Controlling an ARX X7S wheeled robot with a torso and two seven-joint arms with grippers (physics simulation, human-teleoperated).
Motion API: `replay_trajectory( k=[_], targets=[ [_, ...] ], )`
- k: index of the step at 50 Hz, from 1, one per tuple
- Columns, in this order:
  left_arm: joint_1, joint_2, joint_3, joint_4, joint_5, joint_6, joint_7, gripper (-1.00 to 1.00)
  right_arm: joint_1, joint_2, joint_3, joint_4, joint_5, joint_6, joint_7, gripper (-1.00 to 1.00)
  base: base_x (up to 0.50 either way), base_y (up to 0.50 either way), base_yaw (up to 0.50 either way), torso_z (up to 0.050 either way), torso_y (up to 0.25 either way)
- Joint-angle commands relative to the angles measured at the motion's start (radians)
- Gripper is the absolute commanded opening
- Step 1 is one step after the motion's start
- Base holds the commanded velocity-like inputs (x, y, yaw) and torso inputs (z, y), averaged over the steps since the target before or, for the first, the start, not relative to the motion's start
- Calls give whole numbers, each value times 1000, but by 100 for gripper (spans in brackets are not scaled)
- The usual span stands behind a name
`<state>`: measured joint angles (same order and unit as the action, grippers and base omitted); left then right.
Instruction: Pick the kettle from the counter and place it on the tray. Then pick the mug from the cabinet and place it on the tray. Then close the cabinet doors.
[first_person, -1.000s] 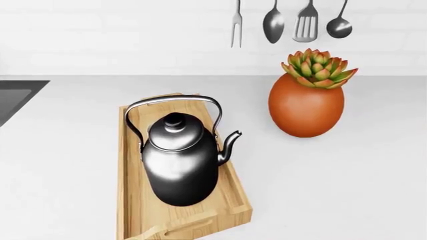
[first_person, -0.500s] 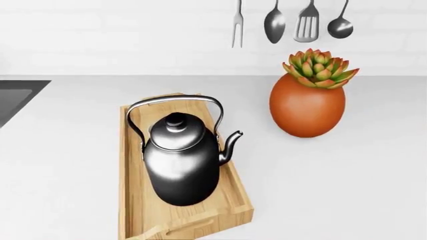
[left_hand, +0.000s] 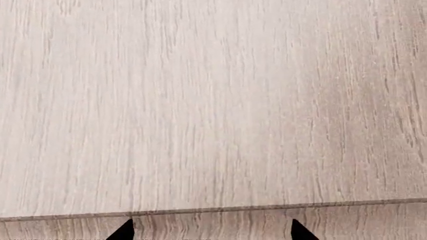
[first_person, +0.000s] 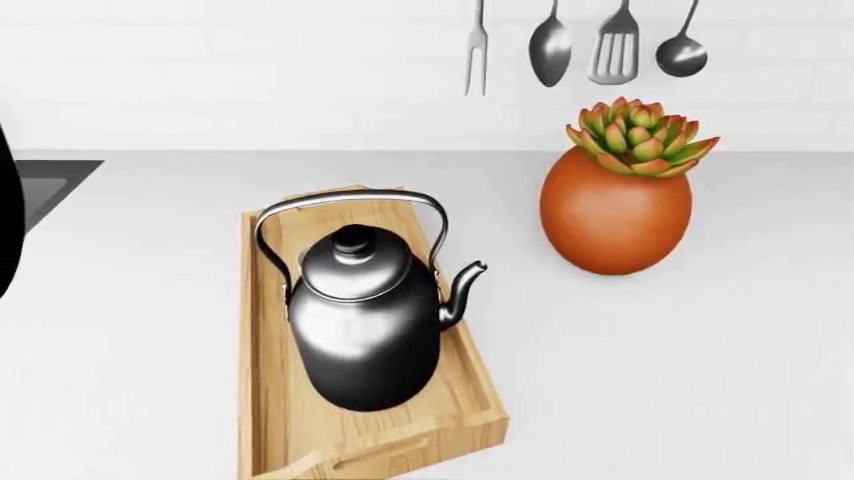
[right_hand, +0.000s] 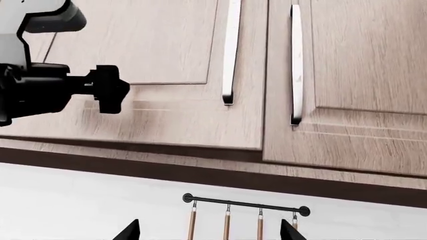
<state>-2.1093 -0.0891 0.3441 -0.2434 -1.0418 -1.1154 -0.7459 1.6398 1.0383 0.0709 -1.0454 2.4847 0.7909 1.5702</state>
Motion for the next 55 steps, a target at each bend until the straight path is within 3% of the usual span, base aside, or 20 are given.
replay_trajectory(
  k=[1, 19, 31, 44, 55],
  targets=[
    [114, 28, 78, 3, -244, 44, 42, 100, -8, -7, 7, -2, -2, 1, 0, 100, 14, -3, -4, 0, 0],
    [243, 9, 149, 50, -232, 77, 36, 100, -48, -22, 39, -2, -4, 20, 0, 100, 3, -2, -5, 0, 0],
    [243, 5, 157, 37, -237, 97, 39, 100, -66, -33, 53, -2, -9, 28, 0, 100, 3, -1, -4, 0, 0],
    [-74, -42, -36, 38, -272, 231, 75, 100, -50, -41, 48, -2, -4, 25, 0, 100, 5, -1, -3, 0, 0],
    [-63, -107, -146, 150, -386, 222, -25, 100, -43, -65, 11, -2, -36, 25, 0, 100, 0, 0, 0, 0, 0]
  ],
)
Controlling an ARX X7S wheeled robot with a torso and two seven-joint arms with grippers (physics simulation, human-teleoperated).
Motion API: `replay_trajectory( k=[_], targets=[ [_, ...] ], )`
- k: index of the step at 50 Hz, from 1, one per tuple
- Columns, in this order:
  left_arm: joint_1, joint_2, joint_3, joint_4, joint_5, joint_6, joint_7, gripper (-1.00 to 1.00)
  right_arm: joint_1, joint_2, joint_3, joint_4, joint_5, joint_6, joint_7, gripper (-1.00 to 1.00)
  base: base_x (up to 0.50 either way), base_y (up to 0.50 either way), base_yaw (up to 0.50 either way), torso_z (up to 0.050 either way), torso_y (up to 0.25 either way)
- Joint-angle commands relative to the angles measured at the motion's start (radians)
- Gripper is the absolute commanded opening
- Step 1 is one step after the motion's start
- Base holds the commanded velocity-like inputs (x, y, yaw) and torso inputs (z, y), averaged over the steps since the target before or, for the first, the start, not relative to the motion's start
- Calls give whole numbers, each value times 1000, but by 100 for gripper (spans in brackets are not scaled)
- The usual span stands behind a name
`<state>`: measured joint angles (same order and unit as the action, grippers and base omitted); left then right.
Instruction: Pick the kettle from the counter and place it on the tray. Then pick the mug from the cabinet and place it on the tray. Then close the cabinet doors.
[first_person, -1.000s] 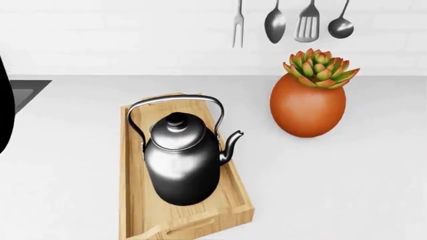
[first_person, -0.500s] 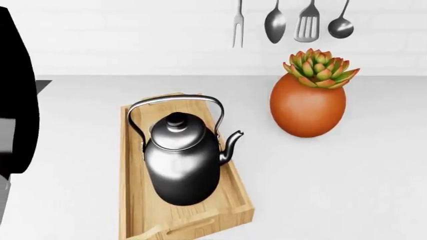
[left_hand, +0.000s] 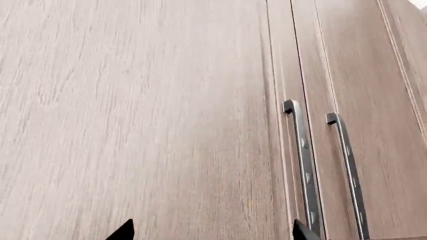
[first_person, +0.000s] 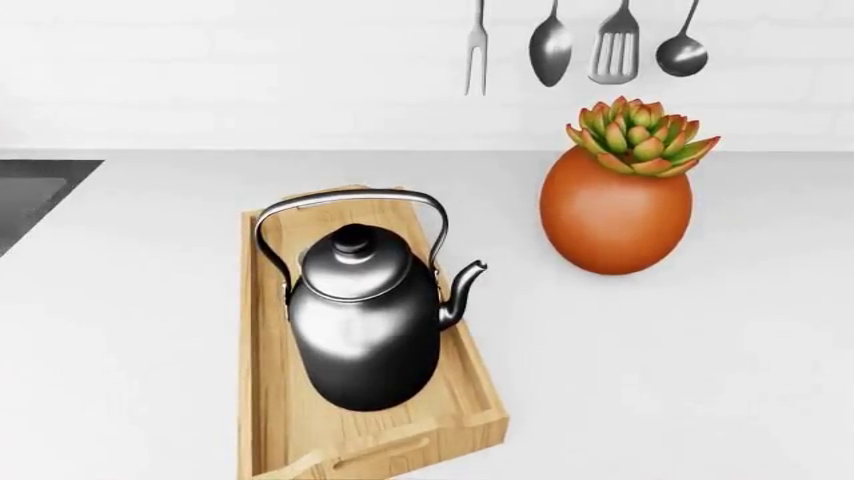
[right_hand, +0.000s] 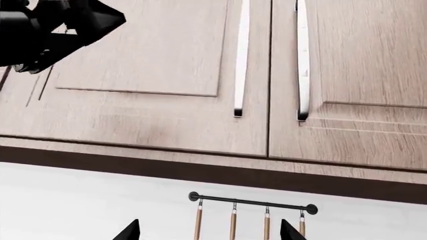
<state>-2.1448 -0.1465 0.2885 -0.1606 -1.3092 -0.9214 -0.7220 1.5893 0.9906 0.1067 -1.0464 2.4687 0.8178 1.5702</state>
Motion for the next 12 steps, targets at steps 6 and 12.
replay_trajectory(
  k=[6, 12],
  targets=[
    [54, -82, -128, 190, -211, 0, -129, 100, 2, -35, -35, -1, -37, 6, 0, 100, 0, 0, 0, 0, 0],
    [149, -119, -175, 300, -311, -12, -211, 100, 2, -32, -42, -1, -50, 6, 0, 100, 0, 0, 0, 0, 0]
  ],
)
